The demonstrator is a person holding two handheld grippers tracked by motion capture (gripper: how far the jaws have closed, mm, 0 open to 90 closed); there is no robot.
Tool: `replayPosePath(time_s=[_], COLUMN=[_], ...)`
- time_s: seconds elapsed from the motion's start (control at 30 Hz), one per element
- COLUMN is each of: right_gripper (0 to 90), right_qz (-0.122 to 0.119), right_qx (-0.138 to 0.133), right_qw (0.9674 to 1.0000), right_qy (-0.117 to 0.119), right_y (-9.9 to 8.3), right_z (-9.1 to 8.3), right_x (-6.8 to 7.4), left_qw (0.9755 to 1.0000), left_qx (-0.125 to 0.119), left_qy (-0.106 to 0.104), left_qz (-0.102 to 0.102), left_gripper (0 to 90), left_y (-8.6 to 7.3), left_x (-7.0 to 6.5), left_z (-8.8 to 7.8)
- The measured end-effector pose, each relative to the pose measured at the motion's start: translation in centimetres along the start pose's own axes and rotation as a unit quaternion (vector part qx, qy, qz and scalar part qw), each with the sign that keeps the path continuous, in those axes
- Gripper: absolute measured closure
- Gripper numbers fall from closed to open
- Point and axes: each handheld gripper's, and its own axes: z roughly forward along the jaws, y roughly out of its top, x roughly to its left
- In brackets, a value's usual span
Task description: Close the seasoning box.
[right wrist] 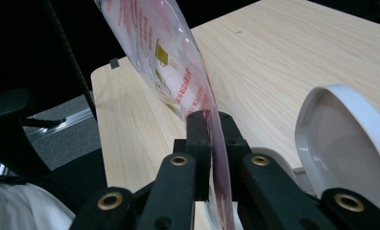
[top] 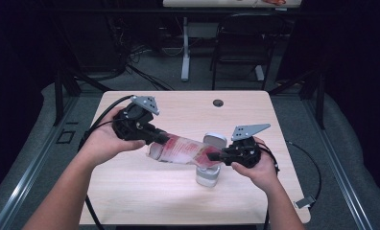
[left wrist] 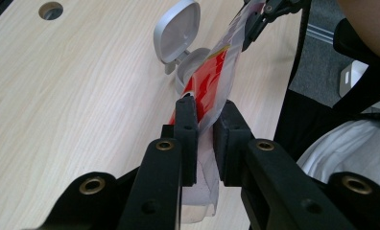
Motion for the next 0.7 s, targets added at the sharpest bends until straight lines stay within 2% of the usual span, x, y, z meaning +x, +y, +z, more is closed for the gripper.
replayPosePath(time_s=[0.2,0.5,0.7], right_gripper=[84.8,82.6,80.9], right_qz=[0.001,-0.003,-0.008], right_qx=[-0.012,-0.023,-0.013], right_qw=[0.9999,0.9997,0.9999], right_qy=[0.002,-0.001,-0.005], right_y=[0.1,0.1,0.1], right_z=[0.2,0.3,0.5], right_x=[0.0,0.1,0.1], left_qw=[0.9999,0.9996,0.9992], left_qx=[-0.012,-0.024,-0.034], left_qy=[-0.003,-0.003,-0.005], left_qz=[-0.010,-0.016,-0.021], left_gripper=[81.6,81.6,81.5], left_y=[-1.3,-2.5,-3.4], left_x=[0.4,0.6,0.7], left_z=[-0.1,-0.1,-0.1])
